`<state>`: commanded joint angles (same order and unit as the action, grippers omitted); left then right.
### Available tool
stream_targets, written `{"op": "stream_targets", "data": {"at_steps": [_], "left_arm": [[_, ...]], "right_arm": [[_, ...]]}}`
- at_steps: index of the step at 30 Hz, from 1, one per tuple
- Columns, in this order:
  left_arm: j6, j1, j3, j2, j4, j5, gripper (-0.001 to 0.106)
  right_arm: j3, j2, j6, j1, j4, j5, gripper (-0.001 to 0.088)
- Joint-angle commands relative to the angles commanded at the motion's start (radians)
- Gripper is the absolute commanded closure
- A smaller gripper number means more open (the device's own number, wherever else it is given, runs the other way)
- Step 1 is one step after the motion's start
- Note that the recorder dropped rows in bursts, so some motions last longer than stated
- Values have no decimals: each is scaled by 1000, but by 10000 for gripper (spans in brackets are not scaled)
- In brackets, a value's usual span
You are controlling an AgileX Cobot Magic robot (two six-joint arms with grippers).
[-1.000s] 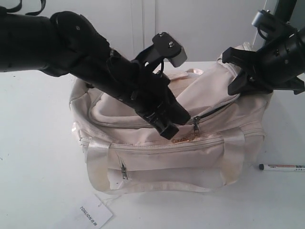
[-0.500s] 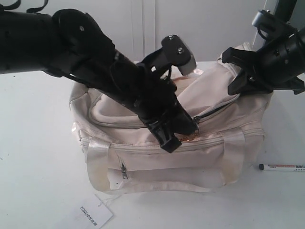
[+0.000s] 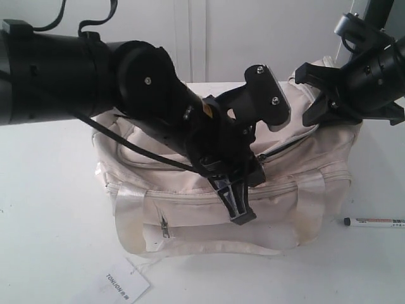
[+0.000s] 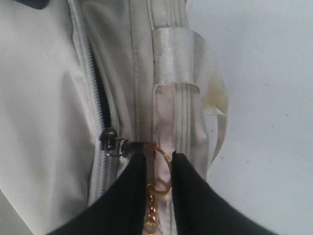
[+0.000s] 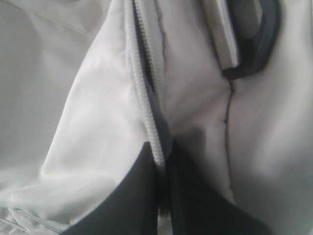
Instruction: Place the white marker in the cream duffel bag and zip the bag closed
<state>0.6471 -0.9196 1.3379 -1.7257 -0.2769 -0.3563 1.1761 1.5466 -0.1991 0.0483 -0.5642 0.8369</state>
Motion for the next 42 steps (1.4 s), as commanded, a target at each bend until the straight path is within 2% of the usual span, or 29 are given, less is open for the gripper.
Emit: {"op": "stream_targets", "data": {"at_steps": [11,16,18,29,30,33,37,38,42], "left_arm": [[0,0,0,-20,9,16,790],[-1,0,0,-20,9,10,605],[-1,0,0,-20,9,10,569],[-3,0,0,-62,9,12,577],[-3,0,0,-68,9,12,592],[-3,0,0,-71,22,12,725],[-3,0,0,-71,57,12,1013],[-3,0,0,-71,58,12,1052],[-3,0,0,-61,58,8,1053]], "right_arm": [[0,0,0,0,0,0,866],[0,0,-3,0,0,0,866],[0,0,-3,0,0,0,866],[0,0,-6,0,0,0,866],[0,0,-6,0,0,0,866],[0,0,-6,0,0,0,866],[0,0,-6,0,0,0,866],[0,0,-6,0,0,0,866],[0,0,-6,0,0,0,866]]}}
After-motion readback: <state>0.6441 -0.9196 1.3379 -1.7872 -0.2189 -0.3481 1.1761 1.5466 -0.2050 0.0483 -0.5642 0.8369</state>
